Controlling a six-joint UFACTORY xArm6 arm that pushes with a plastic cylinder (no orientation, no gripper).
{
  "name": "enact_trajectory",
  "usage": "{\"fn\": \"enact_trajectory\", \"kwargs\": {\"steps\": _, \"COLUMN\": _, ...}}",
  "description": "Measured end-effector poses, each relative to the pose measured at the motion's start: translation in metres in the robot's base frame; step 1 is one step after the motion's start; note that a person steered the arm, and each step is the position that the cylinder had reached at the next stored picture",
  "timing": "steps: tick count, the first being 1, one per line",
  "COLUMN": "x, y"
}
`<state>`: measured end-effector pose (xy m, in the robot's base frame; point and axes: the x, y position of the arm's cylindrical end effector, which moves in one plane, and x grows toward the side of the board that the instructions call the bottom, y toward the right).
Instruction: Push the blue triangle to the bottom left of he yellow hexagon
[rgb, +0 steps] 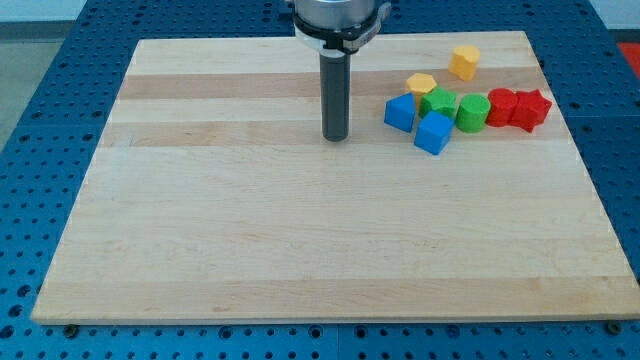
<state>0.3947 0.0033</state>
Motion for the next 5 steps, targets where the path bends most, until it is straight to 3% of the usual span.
{"fn": "enact_trajectory", "kwargs": {"steps": 5, "x": -0.010, "y": 0.075}}
